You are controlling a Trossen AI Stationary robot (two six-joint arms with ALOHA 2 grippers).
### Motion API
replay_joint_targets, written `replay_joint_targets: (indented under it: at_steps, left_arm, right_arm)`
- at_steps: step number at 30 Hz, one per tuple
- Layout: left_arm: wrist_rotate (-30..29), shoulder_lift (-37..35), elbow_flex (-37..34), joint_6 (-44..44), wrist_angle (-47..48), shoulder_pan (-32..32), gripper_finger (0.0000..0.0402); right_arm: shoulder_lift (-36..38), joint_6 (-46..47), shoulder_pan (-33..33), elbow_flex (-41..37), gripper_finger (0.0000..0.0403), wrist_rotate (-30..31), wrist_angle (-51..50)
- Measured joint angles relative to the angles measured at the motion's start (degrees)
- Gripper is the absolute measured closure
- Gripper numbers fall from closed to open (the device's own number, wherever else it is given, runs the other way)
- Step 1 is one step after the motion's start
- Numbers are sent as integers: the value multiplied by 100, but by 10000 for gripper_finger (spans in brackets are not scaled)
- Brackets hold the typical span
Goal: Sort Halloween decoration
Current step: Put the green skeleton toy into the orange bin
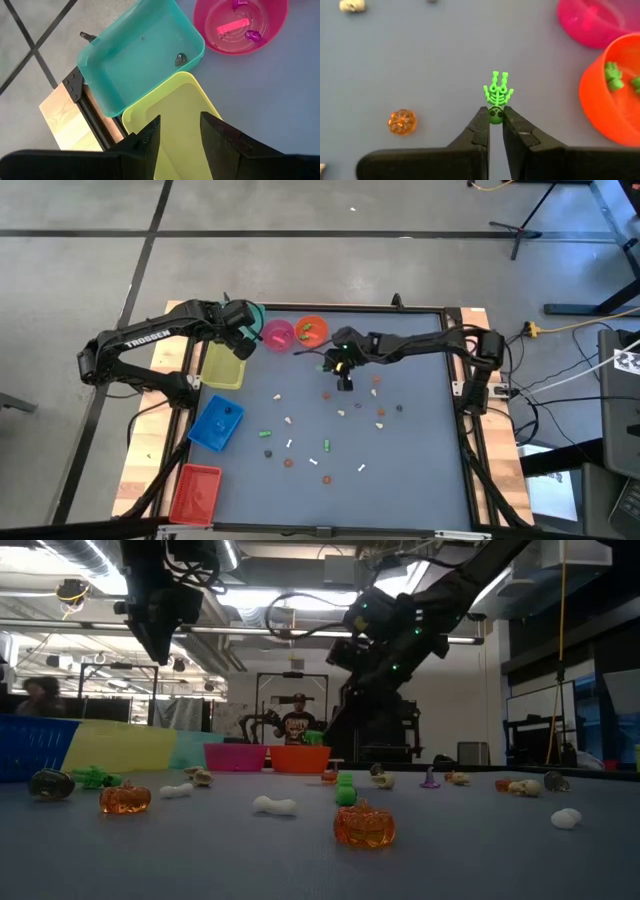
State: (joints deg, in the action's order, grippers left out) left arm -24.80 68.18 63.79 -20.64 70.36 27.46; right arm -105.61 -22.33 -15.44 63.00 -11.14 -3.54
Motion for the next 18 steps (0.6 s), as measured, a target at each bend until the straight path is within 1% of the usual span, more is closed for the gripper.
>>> replay_joint_targets:
  at_steps: [12,18]
  left_arm:
    - [1,0,1,-22,-67,-1,279]
    - [0,0,0,-26,-69,0,279]
  right_arm:
    - [383,-2,2,3,374,52,99]
    - [387,-2,2,302,374,50,73]
